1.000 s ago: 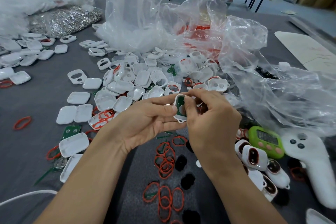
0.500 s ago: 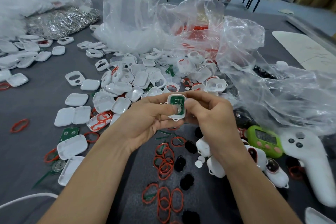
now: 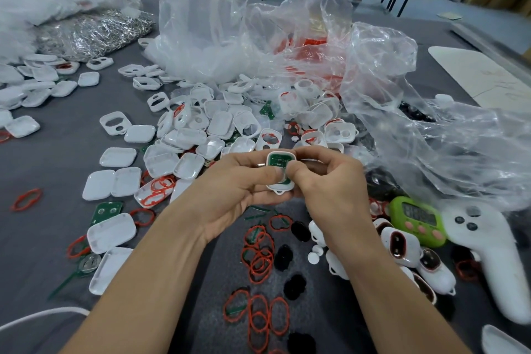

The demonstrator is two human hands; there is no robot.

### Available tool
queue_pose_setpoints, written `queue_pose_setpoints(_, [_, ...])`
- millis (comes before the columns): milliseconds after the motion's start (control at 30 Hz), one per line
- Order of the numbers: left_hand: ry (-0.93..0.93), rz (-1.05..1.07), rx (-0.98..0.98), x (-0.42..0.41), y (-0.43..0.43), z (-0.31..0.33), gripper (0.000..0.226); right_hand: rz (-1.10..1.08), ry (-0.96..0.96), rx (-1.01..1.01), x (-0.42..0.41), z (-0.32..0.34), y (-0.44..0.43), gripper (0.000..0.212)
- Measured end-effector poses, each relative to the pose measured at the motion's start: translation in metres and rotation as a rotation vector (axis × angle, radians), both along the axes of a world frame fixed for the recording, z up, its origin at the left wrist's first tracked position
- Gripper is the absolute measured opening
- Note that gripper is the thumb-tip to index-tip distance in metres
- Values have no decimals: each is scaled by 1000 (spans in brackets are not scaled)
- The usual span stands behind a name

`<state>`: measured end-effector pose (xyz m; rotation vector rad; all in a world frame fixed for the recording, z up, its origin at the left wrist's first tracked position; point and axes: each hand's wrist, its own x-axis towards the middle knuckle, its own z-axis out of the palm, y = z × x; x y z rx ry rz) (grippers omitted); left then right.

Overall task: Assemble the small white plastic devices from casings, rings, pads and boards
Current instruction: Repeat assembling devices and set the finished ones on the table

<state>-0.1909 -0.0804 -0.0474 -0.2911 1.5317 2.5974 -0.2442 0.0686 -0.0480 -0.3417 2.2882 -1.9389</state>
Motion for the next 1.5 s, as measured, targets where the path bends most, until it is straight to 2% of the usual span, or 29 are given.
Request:
queue_pose_setpoints(167, [16,19,-9,0,4,0,32,-23,77,62,2,1,1,11])
queue_pose_setpoints(267, [21,32,-14,0,6,0,30,-39,146,128,5,3,2,22])
queue_pose_setpoints(367, [10,58,-45,0,10,0,25,-51,137,170,4,4,2,21])
queue_pose_setpoints(567, [-9,74,-119,-2,13,-3,30,-60,120,215,4,5,1,17])
queue_pose_setpoints(800, [-5,76,-135,-2,12,-5,29,-50,97,175,-1,4,2,10])
queue_pose_setpoints(1033, [-11,45,-177,0,11,-4,32,-116,56,101,4,4,0,25])
queue_pose_setpoints(1200, [-20,50,-167,-1,12,-3,29,-142,66,67,8,3,-3,22])
queue_pose_setpoints(1300, [-45,88,-117,-3,11,-3,27,-128,63,73,8,3,-4,18])
queue_pose_setpoints(1500, [-70,178,-183,-6,15,-5,30,-95,95,84,9,2,-4,25])
